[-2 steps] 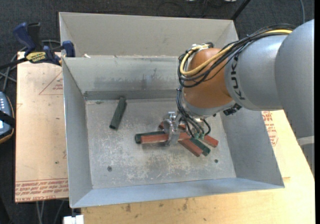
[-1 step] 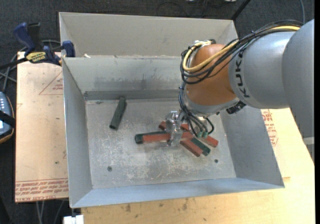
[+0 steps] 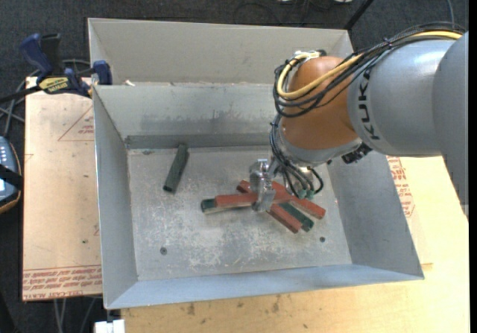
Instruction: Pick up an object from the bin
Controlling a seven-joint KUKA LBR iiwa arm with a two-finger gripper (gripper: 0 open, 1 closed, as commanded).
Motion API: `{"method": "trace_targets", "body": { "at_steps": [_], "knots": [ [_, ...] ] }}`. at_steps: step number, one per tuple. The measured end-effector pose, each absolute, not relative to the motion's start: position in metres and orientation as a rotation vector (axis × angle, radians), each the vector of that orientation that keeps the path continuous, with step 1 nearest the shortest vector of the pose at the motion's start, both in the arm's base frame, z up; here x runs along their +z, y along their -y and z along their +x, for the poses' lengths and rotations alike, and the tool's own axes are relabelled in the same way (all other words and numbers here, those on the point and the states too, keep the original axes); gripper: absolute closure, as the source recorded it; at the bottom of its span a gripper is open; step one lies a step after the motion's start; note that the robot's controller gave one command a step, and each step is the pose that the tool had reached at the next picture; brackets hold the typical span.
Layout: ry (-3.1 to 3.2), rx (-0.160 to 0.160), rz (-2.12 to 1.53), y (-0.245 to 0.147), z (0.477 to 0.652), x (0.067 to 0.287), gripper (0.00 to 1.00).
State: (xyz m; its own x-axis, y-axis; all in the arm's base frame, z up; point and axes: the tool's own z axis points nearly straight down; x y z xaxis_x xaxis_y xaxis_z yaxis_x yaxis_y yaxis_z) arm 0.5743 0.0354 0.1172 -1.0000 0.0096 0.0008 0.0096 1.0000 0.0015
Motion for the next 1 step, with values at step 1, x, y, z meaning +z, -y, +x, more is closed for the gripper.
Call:
{"method": "trace_targets", "body": {
  "at_steps": [1],
  "knots": [
    [3.147, -0.003, -0.016, -0.0354, 0.5757, 0.1313, 1.0]
  ]
}}
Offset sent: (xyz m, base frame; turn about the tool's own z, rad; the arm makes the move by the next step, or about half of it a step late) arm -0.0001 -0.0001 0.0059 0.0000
